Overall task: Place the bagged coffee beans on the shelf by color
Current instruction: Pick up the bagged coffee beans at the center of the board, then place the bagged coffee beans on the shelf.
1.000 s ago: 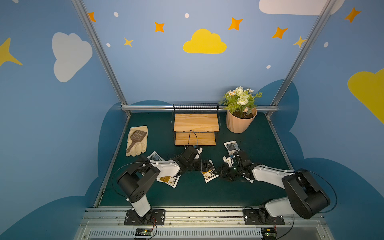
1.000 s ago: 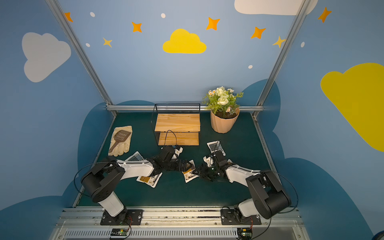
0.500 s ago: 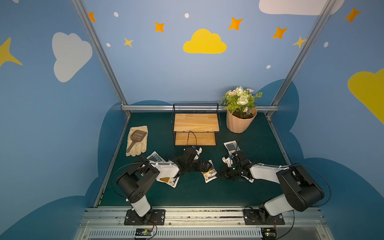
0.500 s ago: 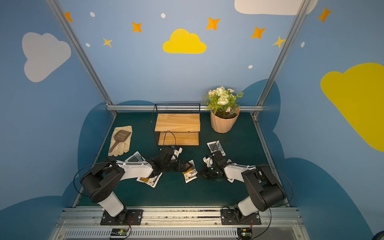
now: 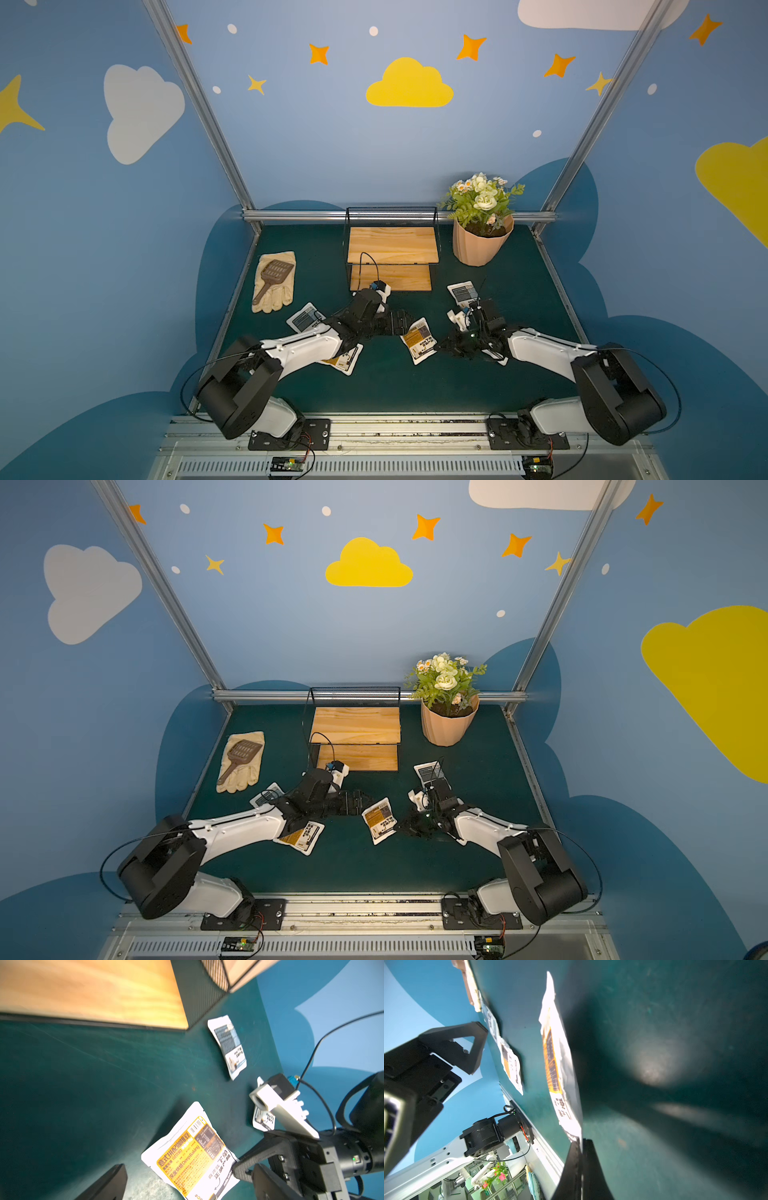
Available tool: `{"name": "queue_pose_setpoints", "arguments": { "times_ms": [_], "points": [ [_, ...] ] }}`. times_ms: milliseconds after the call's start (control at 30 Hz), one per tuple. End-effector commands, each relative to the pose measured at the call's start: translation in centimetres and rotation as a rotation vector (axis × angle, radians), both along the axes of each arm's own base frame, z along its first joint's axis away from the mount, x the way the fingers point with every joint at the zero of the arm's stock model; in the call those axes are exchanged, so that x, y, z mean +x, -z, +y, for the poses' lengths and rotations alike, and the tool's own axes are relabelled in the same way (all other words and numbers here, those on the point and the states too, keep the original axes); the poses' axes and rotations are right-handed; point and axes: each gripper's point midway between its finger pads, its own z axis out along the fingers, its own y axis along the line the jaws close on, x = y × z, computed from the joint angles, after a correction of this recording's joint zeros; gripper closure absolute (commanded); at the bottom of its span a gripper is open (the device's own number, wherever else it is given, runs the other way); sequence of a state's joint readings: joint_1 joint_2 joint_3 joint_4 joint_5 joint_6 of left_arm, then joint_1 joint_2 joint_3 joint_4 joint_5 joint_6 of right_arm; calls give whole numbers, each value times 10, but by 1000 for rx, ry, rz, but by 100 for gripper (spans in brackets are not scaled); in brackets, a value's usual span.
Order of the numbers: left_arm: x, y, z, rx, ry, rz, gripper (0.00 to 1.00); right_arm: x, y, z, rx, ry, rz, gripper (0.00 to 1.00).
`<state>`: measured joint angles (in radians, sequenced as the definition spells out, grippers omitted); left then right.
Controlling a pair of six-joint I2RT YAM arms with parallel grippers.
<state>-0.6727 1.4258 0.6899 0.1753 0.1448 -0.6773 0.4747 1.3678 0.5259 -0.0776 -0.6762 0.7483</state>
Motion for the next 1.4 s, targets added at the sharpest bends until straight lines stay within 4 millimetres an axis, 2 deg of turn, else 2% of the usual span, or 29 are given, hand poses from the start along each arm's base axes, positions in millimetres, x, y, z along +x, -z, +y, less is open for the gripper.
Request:
{"name": "queue_pose_setpoints", "arguments": {
  "times_ms": [0, 333, 533, 567, 633, 1067, 1200, 1367],
  "points": [
    [-1, -4, 25, 53, -64, -10, 0, 2, -23, 2, 20, -14, -31, 100],
    [7, -57, 90, 107, -280, -140, 0, 7, -68, 9, 90, -15, -91, 100],
    [7, -81, 131, 118, -409, -158, 0, 8, -94, 15, 153, -14, -111, 100],
    [8, -83, 136, 117, -421, -156, 0, 12, -107, 18, 172, -16, -135, 100],
    [9, -89, 146, 121, -443, -154, 0, 13, -120, 20, 199, -17, -150, 100],
    [32, -112, 191, 139, -542, -97, 0, 21, -199, 46, 339, -56, -264, 100],
    [45, -118, 202, 128, -559, -66, 0, 35, -219, 56, 367, -48, -316, 100],
    [59, -119, 211, 110, -563, -28, 0, 69, -246, 74, 406, -21, -399, 100]
  ]
}}
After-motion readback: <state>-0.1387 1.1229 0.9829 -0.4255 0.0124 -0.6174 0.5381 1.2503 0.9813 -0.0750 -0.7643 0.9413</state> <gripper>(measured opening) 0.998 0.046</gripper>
